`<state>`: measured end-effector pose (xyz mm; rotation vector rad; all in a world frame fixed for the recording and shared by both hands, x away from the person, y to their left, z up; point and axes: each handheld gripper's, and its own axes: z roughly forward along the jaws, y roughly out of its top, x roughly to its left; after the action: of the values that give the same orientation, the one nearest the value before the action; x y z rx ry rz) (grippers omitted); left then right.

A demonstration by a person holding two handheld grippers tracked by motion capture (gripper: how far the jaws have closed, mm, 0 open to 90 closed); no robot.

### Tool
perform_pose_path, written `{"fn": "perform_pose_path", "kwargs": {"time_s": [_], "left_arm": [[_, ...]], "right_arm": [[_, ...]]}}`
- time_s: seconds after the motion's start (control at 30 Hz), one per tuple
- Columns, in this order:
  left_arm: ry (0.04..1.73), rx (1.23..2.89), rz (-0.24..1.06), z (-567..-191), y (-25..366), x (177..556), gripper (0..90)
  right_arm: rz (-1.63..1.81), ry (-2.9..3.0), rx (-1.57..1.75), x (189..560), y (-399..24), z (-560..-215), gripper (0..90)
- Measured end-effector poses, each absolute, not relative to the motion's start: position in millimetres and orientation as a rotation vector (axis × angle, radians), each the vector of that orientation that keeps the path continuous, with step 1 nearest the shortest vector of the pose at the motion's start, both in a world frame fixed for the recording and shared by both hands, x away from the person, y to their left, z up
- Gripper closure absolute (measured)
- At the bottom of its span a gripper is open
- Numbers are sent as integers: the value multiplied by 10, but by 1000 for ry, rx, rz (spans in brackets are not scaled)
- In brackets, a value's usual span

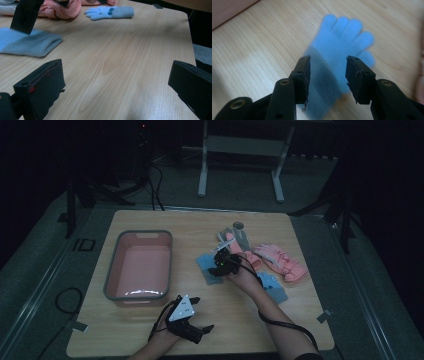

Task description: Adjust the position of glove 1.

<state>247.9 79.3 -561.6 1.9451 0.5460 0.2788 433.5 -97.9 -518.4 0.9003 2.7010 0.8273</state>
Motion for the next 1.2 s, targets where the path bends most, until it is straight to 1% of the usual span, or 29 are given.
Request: {"fn": "perform_pose_path", "kwargs": {"time_s": [0.17, 0.2, 0.27, 0.43, 0.53, 0.57, 0.63, 0.73, 0.83, 1.03, 1.2], "left_arm": [[547, 1945, 270, -5617, 790, 2477, 6], [543, 1951, 266, -5617, 780, 2472, 6], [541, 1951, 265, -5617, 778, 2471, 6], [547, 1952, 259, -5618, 778, 2479, 6], [549, 1953, 257, -5617, 778, 2481, 6], [549, 1953, 257, -5617, 778, 2481, 6], [552, 1950, 256, -5617, 781, 2484, 6], [554, 1947, 254, -5618, 784, 2486, 6], [552, 1948, 255, -5618, 784, 2486, 6], [552, 1949, 259, -5617, 781, 2485, 6], [554, 1953, 258, -5617, 776, 2486, 6]], "right_arm": [[801, 2732, 908, 4419, -914, -5267, 583], [767, 2752, 911, 4455, -887, -5321, 609], [769, 2755, 898, 4459, -873, -5341, 629], [793, 2726, 928, 4449, -872, -5357, 730], [821, 2702, 954, 4427, -872, -5372, 818], [821, 2702, 954, 4427, -872, -5372, 818], [845, 2681, 1005, 4413, -879, -5360, 861], [872, 2648, 1032, 4386, -903, -5308, 873], [930, 2609, 1061, 4297, -980, -5151, 878], [930, 2552, 1064, 4020, -1192, -4875, 879], [943, 2515, 1113, 3776, -1446, -4767, 879]]}}
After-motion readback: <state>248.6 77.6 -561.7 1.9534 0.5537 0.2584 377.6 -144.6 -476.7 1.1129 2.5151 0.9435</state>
